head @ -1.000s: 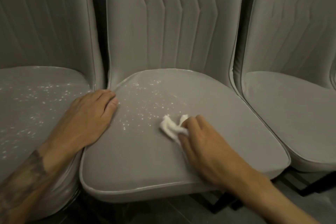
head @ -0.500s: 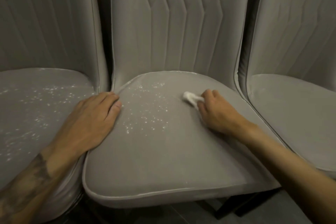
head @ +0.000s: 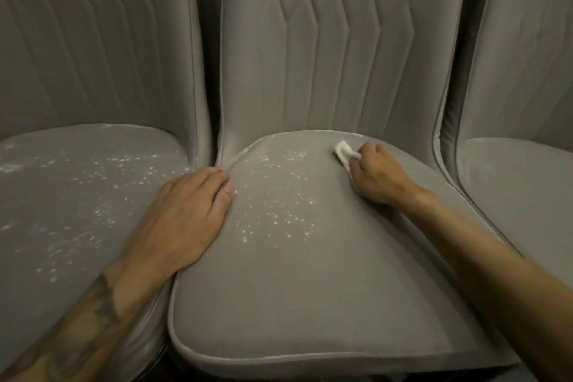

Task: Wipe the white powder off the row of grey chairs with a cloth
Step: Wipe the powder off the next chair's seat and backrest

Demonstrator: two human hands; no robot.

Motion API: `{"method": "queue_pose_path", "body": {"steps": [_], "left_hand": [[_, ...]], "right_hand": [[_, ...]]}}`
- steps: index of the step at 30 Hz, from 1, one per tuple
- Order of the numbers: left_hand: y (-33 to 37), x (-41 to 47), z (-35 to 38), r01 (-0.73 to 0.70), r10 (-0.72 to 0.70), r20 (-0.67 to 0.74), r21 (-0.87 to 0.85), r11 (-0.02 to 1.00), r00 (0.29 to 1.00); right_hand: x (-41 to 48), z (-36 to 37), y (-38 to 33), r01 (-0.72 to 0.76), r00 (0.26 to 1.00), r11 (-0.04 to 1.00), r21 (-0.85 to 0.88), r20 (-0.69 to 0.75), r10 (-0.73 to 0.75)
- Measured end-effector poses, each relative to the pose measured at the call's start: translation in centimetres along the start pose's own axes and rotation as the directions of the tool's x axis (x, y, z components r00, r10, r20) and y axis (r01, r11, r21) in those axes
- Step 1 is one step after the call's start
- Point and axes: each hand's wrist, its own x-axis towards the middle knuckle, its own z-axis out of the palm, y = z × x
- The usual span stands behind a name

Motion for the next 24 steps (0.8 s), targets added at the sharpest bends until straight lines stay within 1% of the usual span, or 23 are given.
{"method": "queue_pose_path", "body": {"steps": [1,2,4,5,6,7,8,9,10,11,12,13,15,16,17,18,19,20,22,23,24], "left_hand": [[0.0,0.0,0.0,0.001,-0.001,0.001,-0.001,1.0,1.0],[0.0,-0.1,0.0,0.002,-0.002,0.0,-0.003,1.0,1.0],[0.1,-0.1,0.0,0.006,-0.006,0.003,-0.01,1.0,1.0],[0.1,-0.1,0.1,0.008,-0.008,0.006,-0.013,1.0,1.0],[0.0,-0.1,0.1,0.008,-0.008,0.005,-0.011,1.0,1.0],[0.0,-0.2,0.1,0.007,-0.007,0.003,-0.01,1.0,1.0],[0.1,-0.2,0.1,0.008,-0.007,0.004,-0.011,1.0,1.0],[0.1,-0.2,0.1,0.012,-0.011,0.009,-0.016,1.0,1.0],[0.1,-0.2,0.1,0.016,-0.015,0.012,-0.023,1.0,1.0],[0.0,-0.1,0.1,0.016,-0.016,0.012,-0.027,1.0,1.0],[0.0,-0.2,0.1,0.016,-0.016,0.009,-0.025,1.0,1.0],[-0.1,-0.2,0.2,0.019,-0.019,0.009,-0.025,0.999,1.0],[-0.1,-0.2,0.2,0.027,-0.026,0.018,-0.041,0.999,0.999],[-0.1,-0.2,0.2,0.028,-0.028,0.02,-0.044,0.999,0.999],[-0.1,-0.3,0.2,0.026,-0.025,0.016,-0.041,0.999,1.0],[-0.1,-0.3,0.2,0.02,-0.019,0.01,-0.036,0.999,1.0],[0.0,-0.3,0.1,0.013,-0.012,0.006,-0.035,0.999,1.0],[0.1,-0.2,0.1,0.01,-0.01,0.006,-0.037,0.999,1.0],[0.1,-0.3,0.1,0.007,-0.007,0.003,-0.035,0.999,1.0],[0.1,-0.3,0.1,0.002,-0.002,-0.003,-0.029,1.0,1.0],[0.0,-0.3,0.2,-0.002,0.001,-0.008,-0.023,1.0,1.0]], "right_hand": [[-0.3,0.6,-1.2,0.05,0.999,0.999,0.023,0.008,-0.05],[-1.2,1.0,-2.3,0.135,0.99,0.989,0.055,0.017,-0.137],[-3.8,1.3,-3.5,0.32,0.945,0.939,0.127,0.027,-0.325],[-4.5,1.0,-3.3,0.374,0.924,0.917,0.143,0.033,-0.382],[-4.3,0.7,-2.7,0.392,0.915,0.91,0.132,0.042,-0.4],[-3.3,0.5,-1.8,0.377,0.923,0.922,0.092,0.041,-0.382],[-1.8,0.3,-0.8,0.307,0.95,0.95,0.05,0.042,-0.309],[0.0,0.3,0.0,0.199,0.979,0.98,0.011,0.04,-0.199],[1.5,0.3,0.4,0.104,0.994,0.995,-0.005,0.026,-0.104],[2.5,0.5,0.2,0.052,0.999,0.999,-0.007,0.006,-0.051],[3.0,1.0,-0.5,0.05,0.999,0.999,-0.004,-0.005,-0.05],[2.7,1.5,-1.6,0.089,0.996,0.996,0.002,-0.002,-0.089],[0.7,2.0,-3.2,0.233,0.971,0.971,0.046,0.042,-0.235],[-0.6,2.0,-3.4,0.317,0.946,0.945,0.078,0.047,-0.321],[-1.4,1.8,-3.2,0.367,0.926,0.925,0.093,0.051,-0.373],[-1.4,1.4,-2.6,0.382,0.92,0.92,0.081,0.054,-0.387],[-0.7,1.0,-1.8,0.369,0.927,0.928,0.046,0.051,-0.371],[0.5,0.7,-0.8,0.318,0.947,0.948,0.003,0.043,-0.317],[3.5,0.5,0.6,0.119,0.993,0.992,-0.048,0.035,-0.117],[4.6,0.6,0.6,0.042,0.999,0.997,-0.057,0.025,-0.041],[5.1,1.0,0.0,0.016,1.0,0.998,-0.063,0.014,-0.015]]}}
